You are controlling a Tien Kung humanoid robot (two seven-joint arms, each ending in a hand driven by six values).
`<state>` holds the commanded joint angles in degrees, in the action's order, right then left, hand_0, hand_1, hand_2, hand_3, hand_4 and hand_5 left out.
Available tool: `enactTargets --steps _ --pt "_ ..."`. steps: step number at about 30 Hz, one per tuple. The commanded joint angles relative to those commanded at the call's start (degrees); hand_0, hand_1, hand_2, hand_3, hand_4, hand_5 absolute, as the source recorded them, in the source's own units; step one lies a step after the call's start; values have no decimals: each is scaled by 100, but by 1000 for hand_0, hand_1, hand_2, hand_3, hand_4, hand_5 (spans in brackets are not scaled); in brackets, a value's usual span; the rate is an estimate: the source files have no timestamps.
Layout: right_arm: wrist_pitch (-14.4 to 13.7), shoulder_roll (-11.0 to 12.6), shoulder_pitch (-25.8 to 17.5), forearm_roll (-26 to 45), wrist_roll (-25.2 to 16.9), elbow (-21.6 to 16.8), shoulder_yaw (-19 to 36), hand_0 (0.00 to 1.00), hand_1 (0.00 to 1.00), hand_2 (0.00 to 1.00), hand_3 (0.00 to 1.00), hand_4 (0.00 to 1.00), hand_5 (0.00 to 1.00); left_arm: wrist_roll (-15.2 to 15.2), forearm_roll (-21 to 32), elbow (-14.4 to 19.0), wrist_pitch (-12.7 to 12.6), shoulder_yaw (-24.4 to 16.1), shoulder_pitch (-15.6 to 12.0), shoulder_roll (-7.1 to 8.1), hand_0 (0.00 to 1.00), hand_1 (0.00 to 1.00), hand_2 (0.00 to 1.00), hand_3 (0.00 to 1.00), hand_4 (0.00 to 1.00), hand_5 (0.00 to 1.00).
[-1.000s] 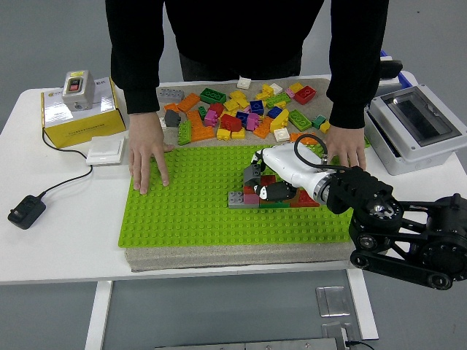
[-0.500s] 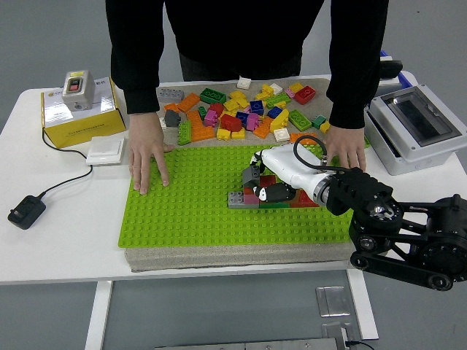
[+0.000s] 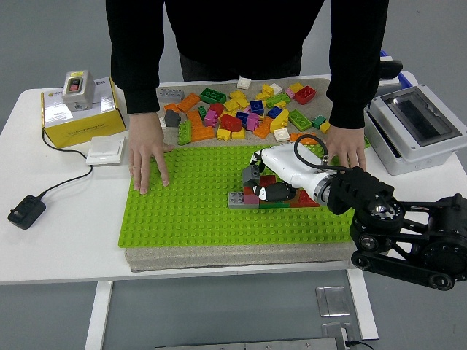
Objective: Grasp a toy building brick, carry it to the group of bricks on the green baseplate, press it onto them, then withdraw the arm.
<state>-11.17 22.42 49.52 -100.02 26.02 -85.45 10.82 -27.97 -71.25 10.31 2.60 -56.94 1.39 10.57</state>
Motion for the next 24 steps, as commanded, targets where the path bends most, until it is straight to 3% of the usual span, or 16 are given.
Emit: enactTargets --steps 24 --pt "13 21 -7 54 -60 -6 5 39 98 605 545 516 411 23 -66 0 -36 -56 24 -1 715 686 600 735 244 683"
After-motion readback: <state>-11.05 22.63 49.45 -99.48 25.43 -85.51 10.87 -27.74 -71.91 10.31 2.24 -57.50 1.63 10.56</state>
